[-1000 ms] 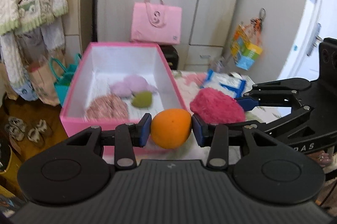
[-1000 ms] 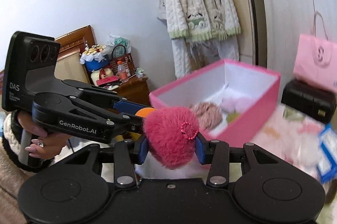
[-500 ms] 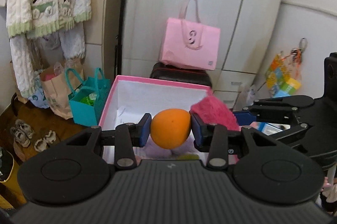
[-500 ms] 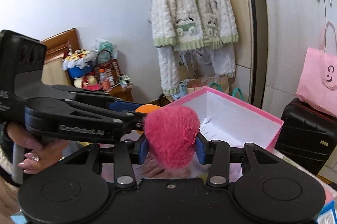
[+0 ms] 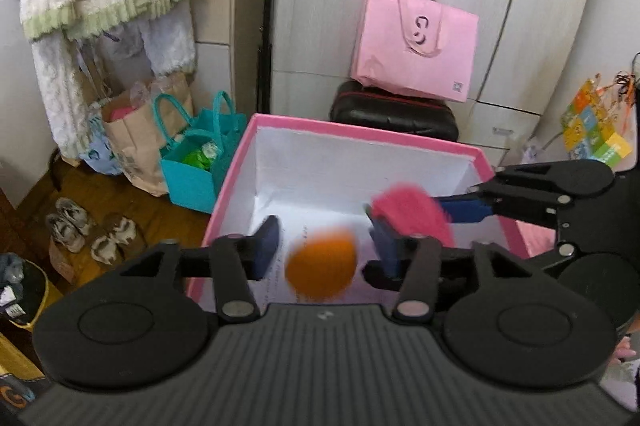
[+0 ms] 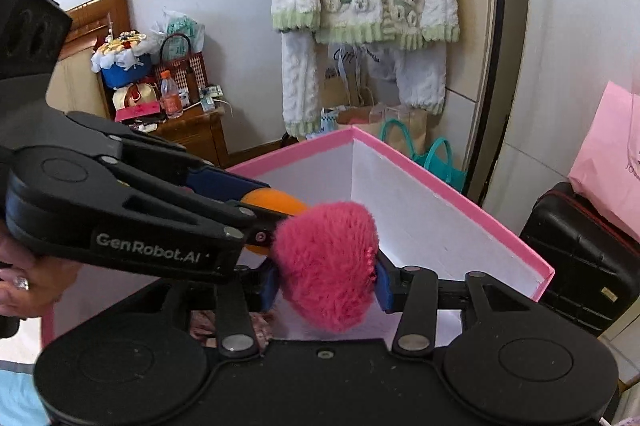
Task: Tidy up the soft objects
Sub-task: 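Open both tools to drop the sponge and pompom into the box, then move both open tools back toward the items on the bed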
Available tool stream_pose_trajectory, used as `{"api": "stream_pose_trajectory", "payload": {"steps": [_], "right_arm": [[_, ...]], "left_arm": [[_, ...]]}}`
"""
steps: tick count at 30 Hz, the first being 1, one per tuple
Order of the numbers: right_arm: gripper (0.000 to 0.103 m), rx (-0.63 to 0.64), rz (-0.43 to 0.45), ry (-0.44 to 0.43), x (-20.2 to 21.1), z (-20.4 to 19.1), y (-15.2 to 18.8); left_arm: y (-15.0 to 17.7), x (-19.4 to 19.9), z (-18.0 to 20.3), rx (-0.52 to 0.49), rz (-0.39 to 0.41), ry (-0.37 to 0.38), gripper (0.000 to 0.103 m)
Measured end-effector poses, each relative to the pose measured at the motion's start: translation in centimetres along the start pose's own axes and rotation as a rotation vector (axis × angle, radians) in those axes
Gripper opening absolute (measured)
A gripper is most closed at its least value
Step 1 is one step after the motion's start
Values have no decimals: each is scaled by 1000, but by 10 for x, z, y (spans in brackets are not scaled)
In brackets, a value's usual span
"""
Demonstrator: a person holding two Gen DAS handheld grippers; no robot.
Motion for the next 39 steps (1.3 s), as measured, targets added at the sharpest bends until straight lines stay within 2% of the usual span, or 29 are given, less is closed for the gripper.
{"api": "stream_pose_trajectory", "payload": {"steps": [4,7,12,18,23,25,30,34,39], "right_arm": [[65,-36,33,4,9,5,2],[65,-69,59,23,26,10,6],[65,-120,89,38,70,11,17],[66,-107,109,91,127,-5,32],[67,-115,93,113,167,-16,46],[68,-112,92,119,184,-20,53],[69,-83,124,178,234,-28,76],[71,-127,147,234,265,-25,96],[71,-183,172,307,281,-17,118]], "left_arm": [[-1,10,-1,-14,28,-8,63],[2,27,5,-42,36,3,63],[11,62,16,-101,33,13,63],[33,104,34,-166,0,42,64],[51,137,58,-194,-30,108,64],[57,149,68,-205,-34,142,70],[69,177,99,-260,-29,212,72],[81,186,127,-297,-32,278,72],[94,181,163,-327,-36,360,72]]}}
Point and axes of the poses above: each gripper's, at about its wrist camera, not at the fingertips, and x roughly against the way its jaws point, z to its right, y to its underside, the point moved 9 cm from there along -x, roughly the way its jaws point, and after that the axes turned 9 degrees about y, right-handed, at the moved point
